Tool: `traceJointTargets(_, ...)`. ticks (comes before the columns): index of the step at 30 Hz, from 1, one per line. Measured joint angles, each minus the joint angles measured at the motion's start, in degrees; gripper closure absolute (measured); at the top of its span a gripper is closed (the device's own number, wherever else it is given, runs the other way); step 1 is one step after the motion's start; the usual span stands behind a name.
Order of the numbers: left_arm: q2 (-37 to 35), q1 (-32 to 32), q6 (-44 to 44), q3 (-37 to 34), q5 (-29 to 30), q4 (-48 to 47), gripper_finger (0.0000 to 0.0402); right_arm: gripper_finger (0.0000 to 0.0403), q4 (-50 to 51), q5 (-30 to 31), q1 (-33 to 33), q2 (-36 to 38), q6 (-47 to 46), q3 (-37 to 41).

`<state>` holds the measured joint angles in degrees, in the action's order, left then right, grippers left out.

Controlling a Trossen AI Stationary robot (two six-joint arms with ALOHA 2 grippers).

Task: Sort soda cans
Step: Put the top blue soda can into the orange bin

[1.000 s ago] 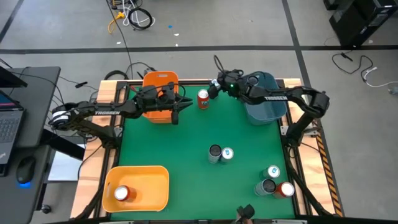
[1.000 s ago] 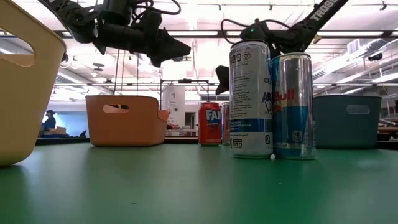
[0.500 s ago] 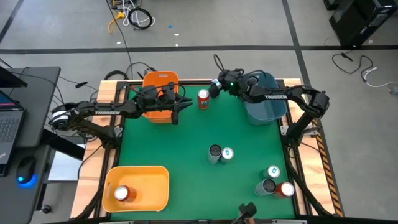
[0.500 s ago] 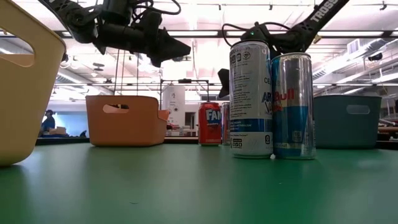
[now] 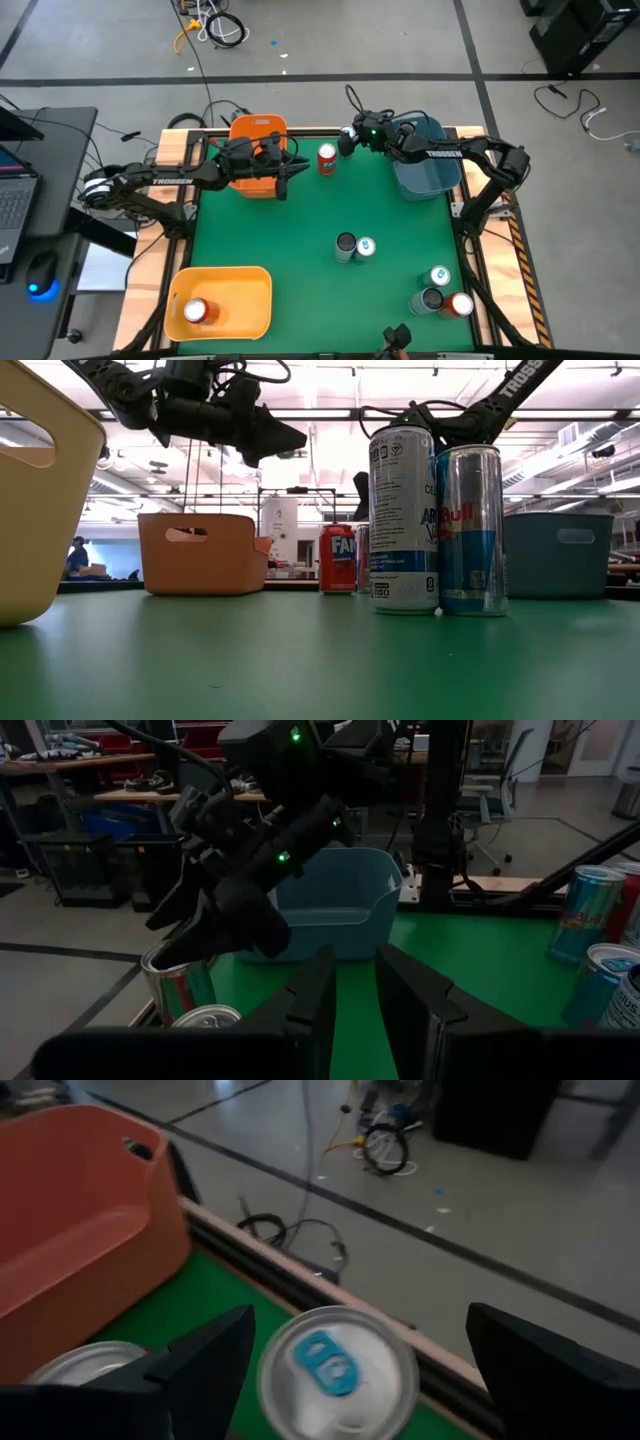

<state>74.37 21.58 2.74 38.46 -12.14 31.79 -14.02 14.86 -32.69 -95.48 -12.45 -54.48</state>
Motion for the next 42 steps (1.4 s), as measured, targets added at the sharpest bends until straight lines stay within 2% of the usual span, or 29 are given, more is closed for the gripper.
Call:
traceJointTargets(9, 0.00, 0.00, -0.02, -0.02, 0.00, -0.04, 0.0320, 0.0054, 1.67, -1.05, 0.07, 0.00, -0.17, 0.00)
traceJointTargets(20, 0.02, 0.00, -0.02, -0.02, 0.02, -0.04, 0.0320, 0.0087, 2.60, -3.99, -0.12, -0.04, -0.03, 0.02)
traceJointTargets(28, 0.02, 0.00, -0.02, -0.02, 0.02, -0.04, 0.0320, 0.0091, 2.58, -4.09, -0.28, -0.10, 0.06, 0.02)
traceJointTargets(37, 0.02, 0.00, -0.02, -0.07, 0.07, -0.50, 0.0320, 0.0094, -0.99, -5.27, -1.62, -5.08, 0.71, 0.13)
traceJointTargets(40, 0.02, 0.00, -0.02, -0.07, 0.07, -0.48, 0.0320, 0.0111, -3.12, -5.27, -1.64, -5.79, 1.18, 0.02)
traceJointTargets(42, 0.02, 0.00, 0.00, -0.07, 0.07, -0.50, 0.0320, 0.0138, -3.76, -5.27, -1.53, -5.75, 1.80, 0.04)
